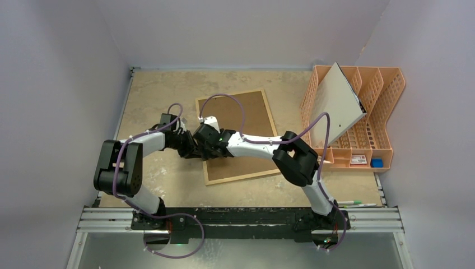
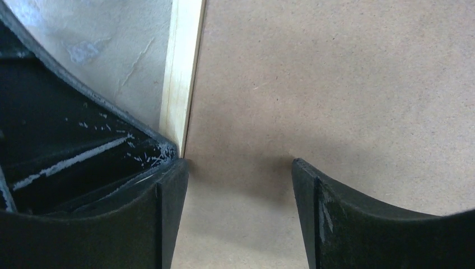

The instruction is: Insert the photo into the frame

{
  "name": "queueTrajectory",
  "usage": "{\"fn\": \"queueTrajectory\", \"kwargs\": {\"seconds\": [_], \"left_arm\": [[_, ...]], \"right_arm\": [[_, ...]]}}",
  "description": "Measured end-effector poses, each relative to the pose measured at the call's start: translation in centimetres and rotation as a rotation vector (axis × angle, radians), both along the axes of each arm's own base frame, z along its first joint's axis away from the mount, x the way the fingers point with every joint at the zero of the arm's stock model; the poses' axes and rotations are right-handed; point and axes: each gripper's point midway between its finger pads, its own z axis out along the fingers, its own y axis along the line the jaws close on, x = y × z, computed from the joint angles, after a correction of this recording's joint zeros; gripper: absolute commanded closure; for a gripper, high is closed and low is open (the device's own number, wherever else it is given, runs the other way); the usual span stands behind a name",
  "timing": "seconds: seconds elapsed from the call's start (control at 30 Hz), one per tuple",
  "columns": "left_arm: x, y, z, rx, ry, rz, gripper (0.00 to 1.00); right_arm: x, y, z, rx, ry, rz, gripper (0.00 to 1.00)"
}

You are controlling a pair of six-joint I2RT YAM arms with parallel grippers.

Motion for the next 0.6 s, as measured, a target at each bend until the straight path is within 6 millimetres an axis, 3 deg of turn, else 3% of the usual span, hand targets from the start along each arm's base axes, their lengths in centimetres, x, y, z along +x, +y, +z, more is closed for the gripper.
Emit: {"fn": "queueTrajectory", "kwargs": {"seconds": [0.6], "left_arm": [[0.01, -0.02, -0.02, 0.000, 0.012, -0.001, 0.92]], "right_arm": [[-1.04, 0.05, -0.34, -0.006, -0.018, 0.109, 0.28]]}}
